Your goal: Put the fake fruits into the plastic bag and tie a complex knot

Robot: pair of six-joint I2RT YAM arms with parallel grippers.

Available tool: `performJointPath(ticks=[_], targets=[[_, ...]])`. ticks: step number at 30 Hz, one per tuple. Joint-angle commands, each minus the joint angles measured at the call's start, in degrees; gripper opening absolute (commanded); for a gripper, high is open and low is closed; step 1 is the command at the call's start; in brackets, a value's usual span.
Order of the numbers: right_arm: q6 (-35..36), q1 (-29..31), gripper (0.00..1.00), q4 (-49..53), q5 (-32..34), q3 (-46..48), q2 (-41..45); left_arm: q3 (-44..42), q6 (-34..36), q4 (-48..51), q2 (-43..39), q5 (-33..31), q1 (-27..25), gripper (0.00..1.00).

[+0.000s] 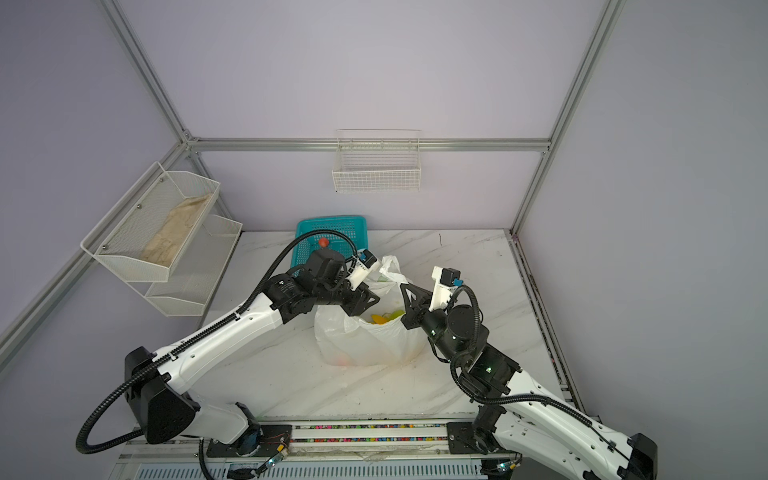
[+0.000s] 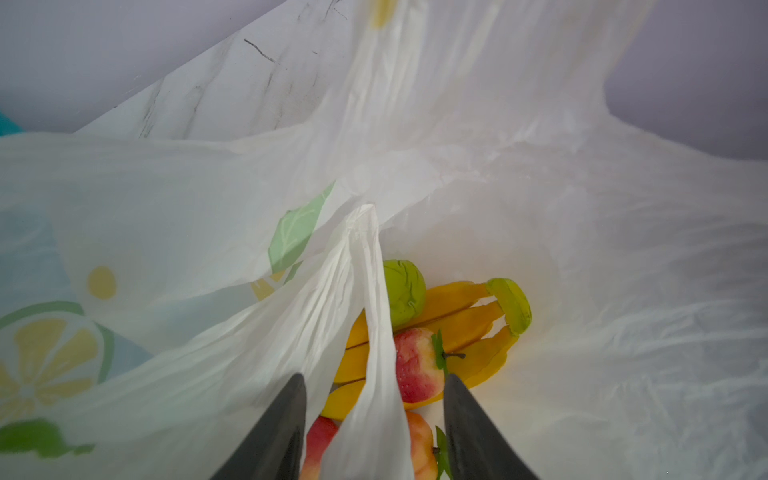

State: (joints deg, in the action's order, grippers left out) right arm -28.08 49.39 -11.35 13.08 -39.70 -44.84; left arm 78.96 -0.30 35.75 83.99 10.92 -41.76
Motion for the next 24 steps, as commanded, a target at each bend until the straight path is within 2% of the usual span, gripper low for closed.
performJointPath(ticks=[1,4,6,14,17,24], targets=[[-0.1,-0.2,0.00,-1.0,1.7,-1.5,0.2,6.0,3.2,2.0,-1.2,1.8,0.2,0.58],[0.4,-0.2,0.00,-0.6,1.9,-1.9,-0.2,7.4,4.4,4.0,-0.1,0.4,0.1,0.59],[0.7,-0.2,0.01,-0.5,2.1,-2.2,-0.5,8.4,4.9,4.5,0.8,-0.7,0.1,0.55],[2.0,-0.3,0.01,1.3,5.0,-3.1,0.0,10.9,3.0,3.2,1.2,-1.2,0.1,0.12],[2.4,-0.3,0.01,1.8,7.0,-3.1,1.1,7.7,0.6,-2.2,-2.1,-1.1,0.2,0.02],[2.3,-0.3,0.01,1.6,8.9,-4.0,0.9,-3.7,-8.8,-20.6,-12.6,1.6,1.7,0.00]])
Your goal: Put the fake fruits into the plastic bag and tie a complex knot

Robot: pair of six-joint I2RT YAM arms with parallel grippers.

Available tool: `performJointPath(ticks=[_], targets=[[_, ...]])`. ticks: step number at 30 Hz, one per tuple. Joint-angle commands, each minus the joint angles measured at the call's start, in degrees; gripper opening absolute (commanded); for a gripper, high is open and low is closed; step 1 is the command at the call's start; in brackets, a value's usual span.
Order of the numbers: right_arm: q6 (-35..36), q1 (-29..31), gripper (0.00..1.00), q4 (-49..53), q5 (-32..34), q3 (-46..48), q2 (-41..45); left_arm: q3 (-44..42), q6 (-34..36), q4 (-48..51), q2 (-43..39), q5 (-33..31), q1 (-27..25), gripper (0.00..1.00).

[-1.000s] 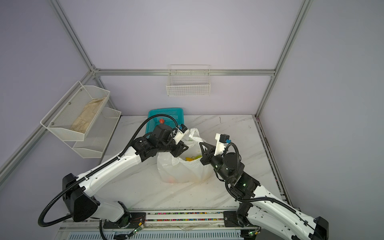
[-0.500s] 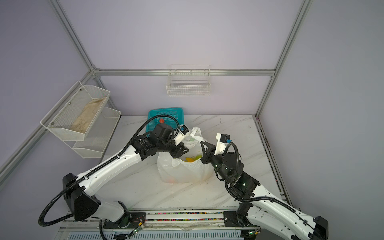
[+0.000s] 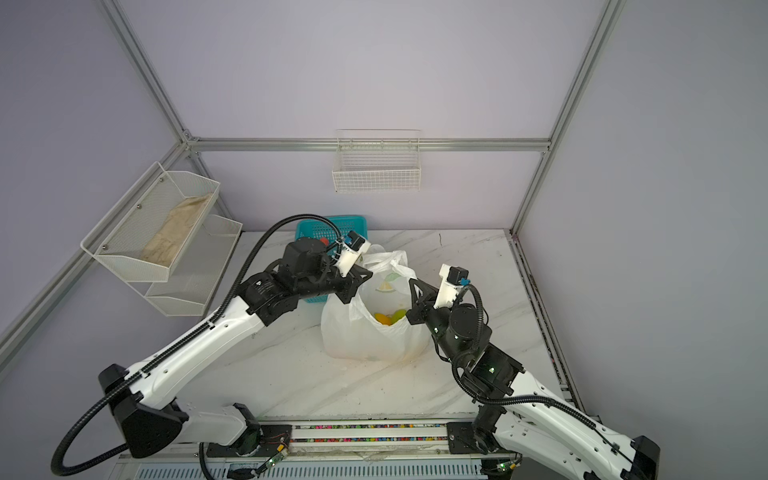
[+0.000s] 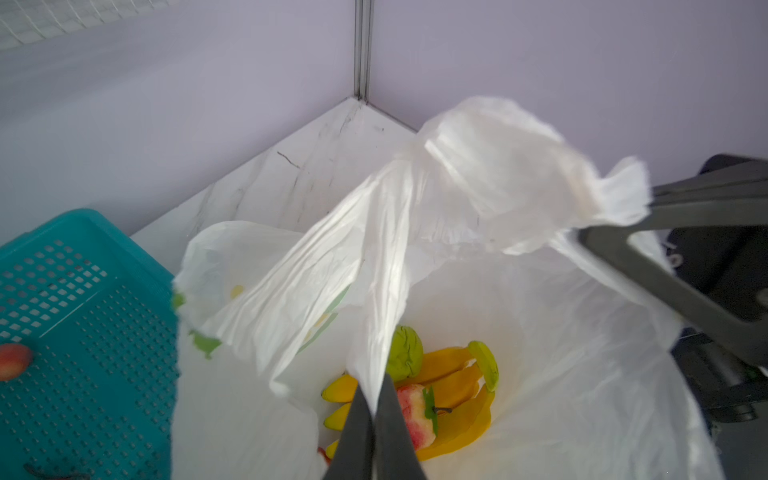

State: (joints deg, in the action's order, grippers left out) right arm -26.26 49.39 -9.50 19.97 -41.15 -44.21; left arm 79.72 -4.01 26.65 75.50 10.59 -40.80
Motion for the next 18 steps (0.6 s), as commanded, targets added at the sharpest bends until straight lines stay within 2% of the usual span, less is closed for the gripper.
performJointPath(ticks=[1,6,12,16,18], targets=[[0.7,-0.3,0.01,-0.2,2.2,-2.8,0.0,-7.1,-6.2,-14.5,-5.7,2.1,0.8,0.00],[0.3,-0.3,0.02,-0.7,3.0,-2.6,-0.3,-17.8,-13.0,-28.3,-11.1,1.6,1.8,0.00],[0.0,-0.3,0.04,-0.7,4.2,-2.4,-0.6,-26.6,-21.6,-40.7,-13.0,0.0,2.0,0.00],[1.5,-0.3,0.15,-0.7,7.3,-1.8,1.0,-31.9,-26.2,-47.1,-13.8,-1.2,1.9,0.00],[3.0,-0.6,0.24,-0.6,8.5,-2.0,1.5,-33.5,-26.9,-48.6,-14.5,-1.6,2.0,0.00]])
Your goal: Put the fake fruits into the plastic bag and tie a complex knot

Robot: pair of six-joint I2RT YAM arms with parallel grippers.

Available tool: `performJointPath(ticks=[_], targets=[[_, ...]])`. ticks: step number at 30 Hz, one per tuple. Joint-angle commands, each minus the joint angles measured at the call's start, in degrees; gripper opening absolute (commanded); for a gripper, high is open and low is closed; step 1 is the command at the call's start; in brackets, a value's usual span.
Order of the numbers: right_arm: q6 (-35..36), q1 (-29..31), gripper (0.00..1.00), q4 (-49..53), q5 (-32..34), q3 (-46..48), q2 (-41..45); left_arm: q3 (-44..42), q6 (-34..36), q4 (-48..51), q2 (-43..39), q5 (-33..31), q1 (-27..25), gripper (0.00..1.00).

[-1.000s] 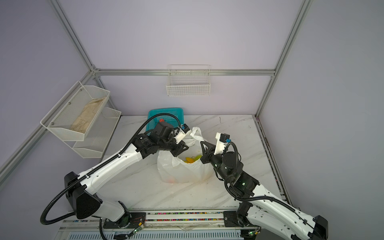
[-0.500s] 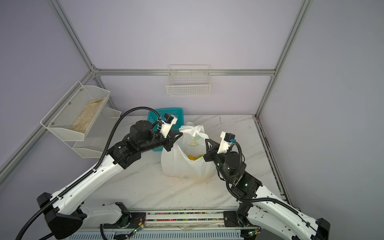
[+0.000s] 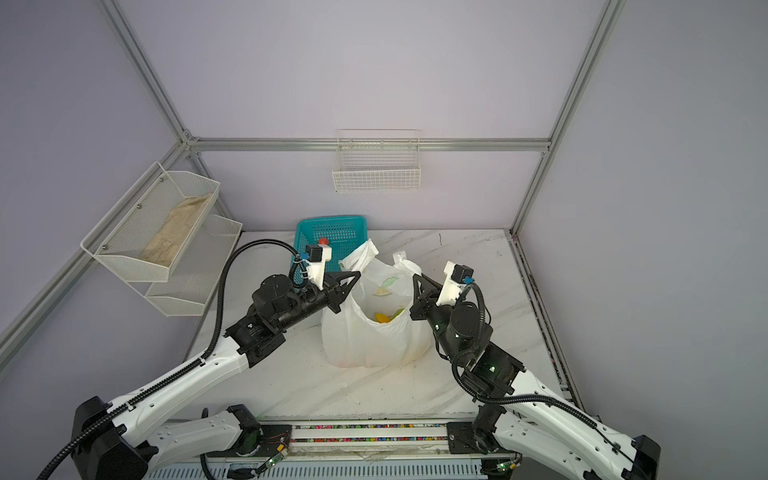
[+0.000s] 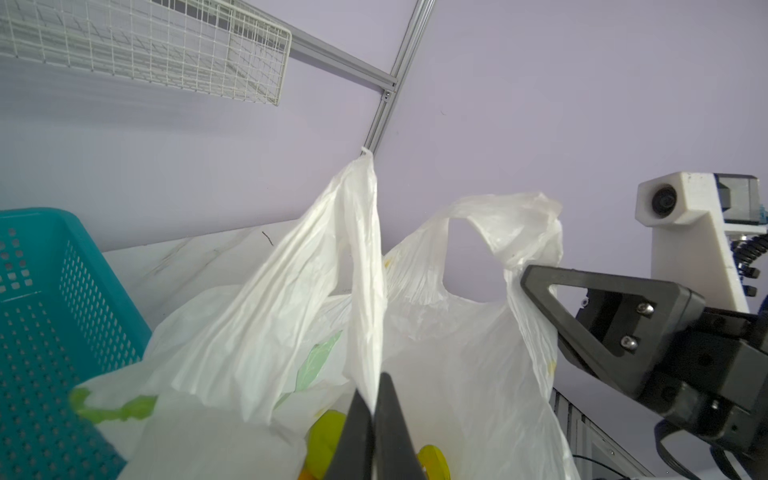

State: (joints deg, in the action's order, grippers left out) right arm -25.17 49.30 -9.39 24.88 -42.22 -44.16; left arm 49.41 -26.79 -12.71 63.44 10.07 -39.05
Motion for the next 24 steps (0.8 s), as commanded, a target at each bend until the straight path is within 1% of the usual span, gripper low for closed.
performJointPath(ticks=[1,3,5,8,10,12,13,17,20,23,24], targets=[[2.9,-0.6,0.28,-0.7,3.7,-1.2,1.4,-3.9,-4.2,-9.5,-2.9,-1.5,0.2,0.00],[5.4,-0.9,0.36,0.0,3.0,-2.6,0.9,-4.7,-3.7,-9.5,-3.9,-2.4,0.2,0.00],[9.8,-1.0,0.44,2.5,1.6,-5.7,-0.5,-5.3,-3.0,-9.3,-4.8,-2.9,0.3,0.00],[16.8,-1.0,0.53,9.1,-0.9,-13.2,-3.6,-5.5,-1.9,-8.2,-5.8,-3.0,0.3,0.00],[21.2,-1.0,0.59,11.7,-4.8,-17.3,-5.1,-5.7,-1.4,-7.8,-6.3,-3.0,0.3,0.00],[24.5,-1.0,0.70,13.2,-9.6,-20.3,-6.0,-5.8,-1.1,-7.7,-6.6,-2.6,0.3,0.00],[26.1,-1.0,0.73,13.9,-12.6,-22.1,-6.6,-6.0,-1.1,-7.7,-6.7,-2.3,0.3,0.00],[31.2,-1.0,0.76,17.2,-23.3,-29.2,-11.6,-6.5,-1.0,-7.9,-6.7,-1.4,0.3,0.00],[34.0,-1.0,0.78,20.2,-30.8,-35.6,-18.0,-6.8,-0.8,-7.9,-6.9,-1.1,0.3,0.00],[35.6,-1.4,0.82,20.9,-32.6,-40.1,-23.4,-7.2,-0.4,-7.4,-7.6,-1.0,0.3,0.00],[35.8,-2.2,0.82,21.3,-34.6,-41.4,-25.1,-7.2,-0.2,-7.0,-8.1,-1.2,0.3,0.00]])
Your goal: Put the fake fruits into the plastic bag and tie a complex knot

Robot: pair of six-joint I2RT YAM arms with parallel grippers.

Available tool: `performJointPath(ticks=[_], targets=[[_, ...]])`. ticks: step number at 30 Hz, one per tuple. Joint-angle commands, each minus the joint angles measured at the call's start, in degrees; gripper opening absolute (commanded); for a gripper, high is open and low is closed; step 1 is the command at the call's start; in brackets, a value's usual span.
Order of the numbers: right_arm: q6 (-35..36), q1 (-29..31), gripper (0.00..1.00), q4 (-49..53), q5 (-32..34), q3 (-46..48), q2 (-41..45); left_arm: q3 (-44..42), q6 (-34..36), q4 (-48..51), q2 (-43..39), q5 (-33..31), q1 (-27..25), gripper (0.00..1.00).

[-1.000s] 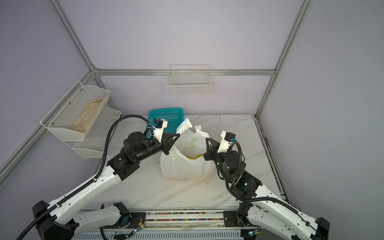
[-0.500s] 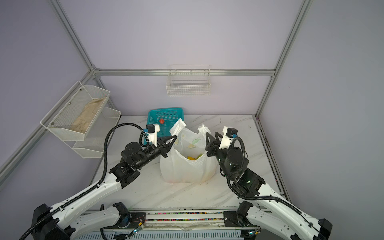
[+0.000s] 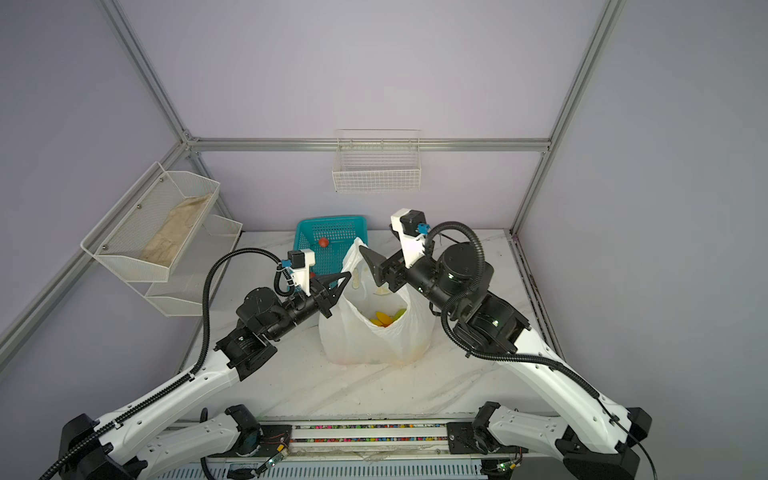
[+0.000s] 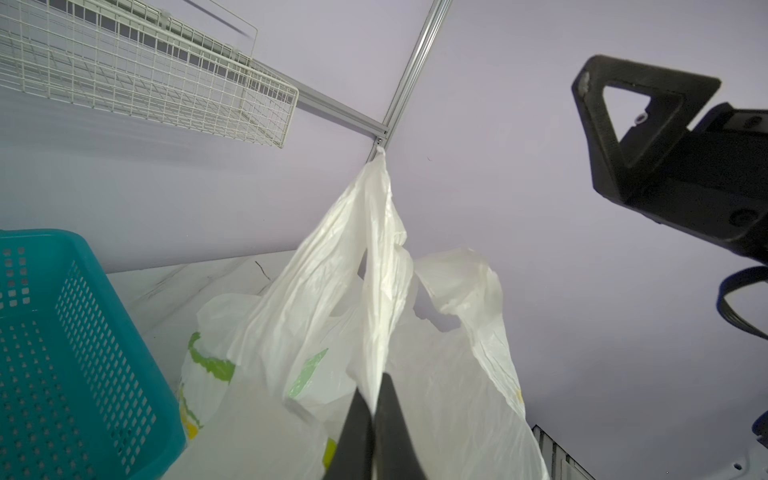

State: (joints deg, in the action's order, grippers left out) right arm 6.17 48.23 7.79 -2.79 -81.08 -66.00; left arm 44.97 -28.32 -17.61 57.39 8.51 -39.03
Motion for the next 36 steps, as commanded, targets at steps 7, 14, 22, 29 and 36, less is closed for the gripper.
performJointPath(ticks=[7,14,22,29,36], targets=[[-0.1,-14.0,0.83,5.4,-31.6,-7.5,-11.2,-3.0,2.8,-0.2,-3.2,-0.2,0.3,0.00],[1.0,-15.3,0.78,5.2,-43.2,-6.8,-15.2,-3.1,3.6,0.8,-3.4,-0.8,0.3,0.00],[1.1,-15.4,0.46,4.6,-43.9,-6.1,-16.2,-3.0,3.8,1.3,-3.2,-1.1,0.3,0.00],[0.1,-15.7,0.01,5.0,-44.4,-8.7,-16.0,-2.2,8.4,5.9,-4.4,-0.7,0.3,0.12],[0.7,-15.6,0.00,6.5,-47.0,-8.1,-13.0,6.2,19.8,22.1,-6.4,-1.9,0.3,0.56]])
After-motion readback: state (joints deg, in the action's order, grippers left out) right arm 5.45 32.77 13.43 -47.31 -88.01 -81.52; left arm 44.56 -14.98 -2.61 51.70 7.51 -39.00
